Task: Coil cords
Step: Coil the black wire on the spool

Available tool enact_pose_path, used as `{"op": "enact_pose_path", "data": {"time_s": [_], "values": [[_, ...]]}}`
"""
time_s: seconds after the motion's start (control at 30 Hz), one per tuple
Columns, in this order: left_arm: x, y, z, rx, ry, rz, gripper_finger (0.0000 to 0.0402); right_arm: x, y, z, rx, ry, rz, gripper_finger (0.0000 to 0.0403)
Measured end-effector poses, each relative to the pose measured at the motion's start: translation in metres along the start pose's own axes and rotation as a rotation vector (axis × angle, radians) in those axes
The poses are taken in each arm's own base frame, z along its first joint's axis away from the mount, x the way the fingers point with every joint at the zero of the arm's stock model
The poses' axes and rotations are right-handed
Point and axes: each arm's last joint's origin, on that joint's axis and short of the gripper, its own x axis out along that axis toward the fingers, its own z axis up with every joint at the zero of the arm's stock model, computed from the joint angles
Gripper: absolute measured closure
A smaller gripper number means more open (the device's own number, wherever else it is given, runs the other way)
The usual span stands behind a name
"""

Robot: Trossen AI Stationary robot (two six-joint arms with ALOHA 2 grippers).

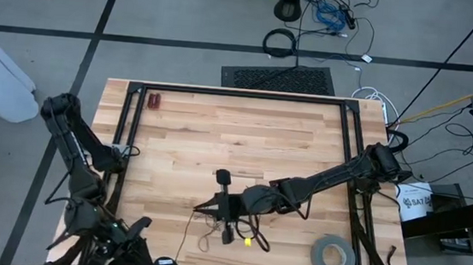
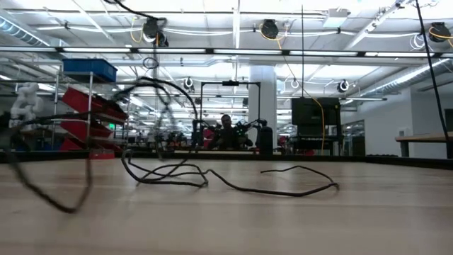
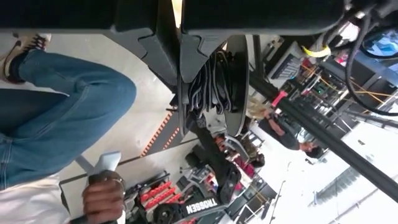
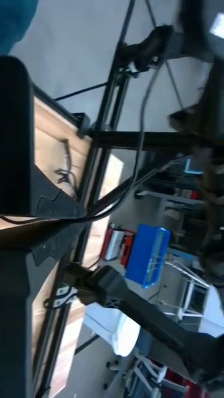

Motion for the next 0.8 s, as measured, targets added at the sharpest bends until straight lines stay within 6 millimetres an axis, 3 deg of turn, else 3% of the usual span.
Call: {"op": "enact_pose_path", "data": {"time_s": [0.33, 0.53, 0.8], "values": [[0.014, 0.013, -0.017, -0.14, 0.021, 0.046, 0.0402, -0.001, 0.004, 0.002, 0.033, -0.021, 0.031, 0.0403], [0.019, 0.027, -0.031, -0.25, -0.02, -0.026, 0.0402, -0.001, 0.004, 0.002, 0.033, -0.023, 0.029, 0.0403], [0.025, 0.035, -0.056, -0.394, 0.091, -0.066, 0.0402, -0.003, 0.013, 0.002, -0.005, -0.01, 0.057, 0.0403]]}}
